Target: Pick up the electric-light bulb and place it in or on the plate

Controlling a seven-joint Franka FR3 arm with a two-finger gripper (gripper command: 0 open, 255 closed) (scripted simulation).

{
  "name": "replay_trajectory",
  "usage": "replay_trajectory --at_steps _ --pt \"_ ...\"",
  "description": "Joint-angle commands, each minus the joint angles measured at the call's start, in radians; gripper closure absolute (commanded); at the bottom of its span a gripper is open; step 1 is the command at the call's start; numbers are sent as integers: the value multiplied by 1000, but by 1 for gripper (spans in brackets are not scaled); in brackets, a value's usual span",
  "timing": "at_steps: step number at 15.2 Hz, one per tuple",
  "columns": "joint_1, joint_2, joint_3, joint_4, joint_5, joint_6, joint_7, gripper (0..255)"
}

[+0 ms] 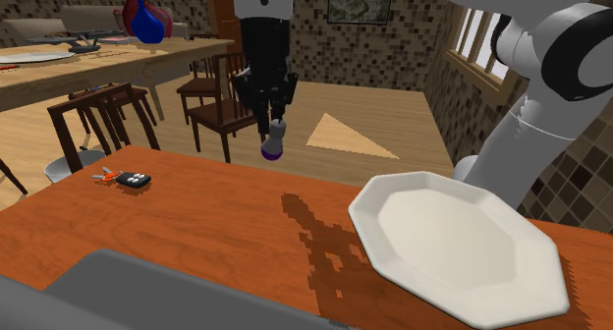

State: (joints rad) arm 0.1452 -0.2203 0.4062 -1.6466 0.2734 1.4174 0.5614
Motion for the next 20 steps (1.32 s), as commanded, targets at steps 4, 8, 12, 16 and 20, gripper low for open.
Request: replay_trajectory --at_steps 4,8,12,16,20 --pt "-1 35 3 105 -10 -70 21 255" --pt "0 62 6 176 -17 -114 37 255" --pt "8 -97 -15 38 41 -125 29 255" --pt "28 -242 -35 -71 89 -154 34 255" --pt "55 -375 -51 -155 130 -197 52 255"
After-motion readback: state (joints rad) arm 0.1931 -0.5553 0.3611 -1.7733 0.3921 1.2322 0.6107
